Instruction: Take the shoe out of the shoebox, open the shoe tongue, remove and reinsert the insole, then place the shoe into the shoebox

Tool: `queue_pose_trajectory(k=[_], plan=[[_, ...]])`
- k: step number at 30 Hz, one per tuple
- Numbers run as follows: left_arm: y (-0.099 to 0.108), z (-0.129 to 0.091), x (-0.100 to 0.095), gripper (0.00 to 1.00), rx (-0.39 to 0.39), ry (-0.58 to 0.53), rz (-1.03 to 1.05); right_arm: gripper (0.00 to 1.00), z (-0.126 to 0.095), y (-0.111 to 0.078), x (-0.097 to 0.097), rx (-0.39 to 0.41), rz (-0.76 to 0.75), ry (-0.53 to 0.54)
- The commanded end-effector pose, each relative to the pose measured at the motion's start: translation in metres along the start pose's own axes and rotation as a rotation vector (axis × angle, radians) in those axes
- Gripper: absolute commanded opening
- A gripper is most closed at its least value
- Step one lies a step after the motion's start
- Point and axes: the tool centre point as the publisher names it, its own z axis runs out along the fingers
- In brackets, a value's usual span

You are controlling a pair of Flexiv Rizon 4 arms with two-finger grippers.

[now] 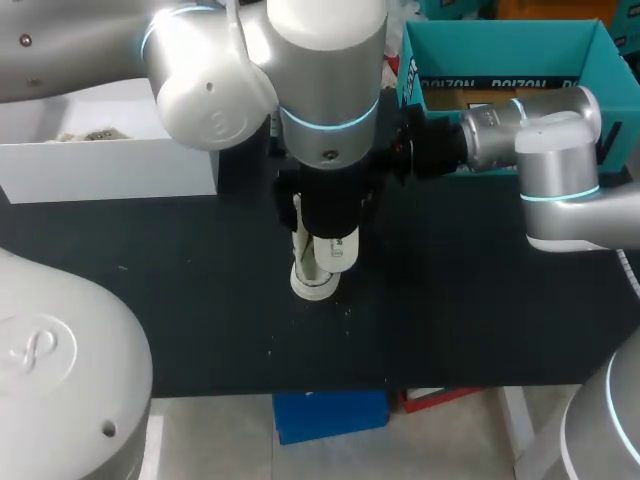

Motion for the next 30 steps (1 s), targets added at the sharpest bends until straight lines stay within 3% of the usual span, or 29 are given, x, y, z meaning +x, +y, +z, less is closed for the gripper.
queue_pose_trajectory(k=[1, 30], plan=[[0.014, 0.01, -0.012, 1.0, 0.006, 0.021, -0.007, 0.0, 0.001, 0.001, 0.0, 0.002, 0.001, -0.002], [0.159, 0.014, -0.018, 1.0, -0.035, 0.015, -0.066, 0.0, 0.001, 0.001, 0.0, 0.002, 0.001, -0.002]])
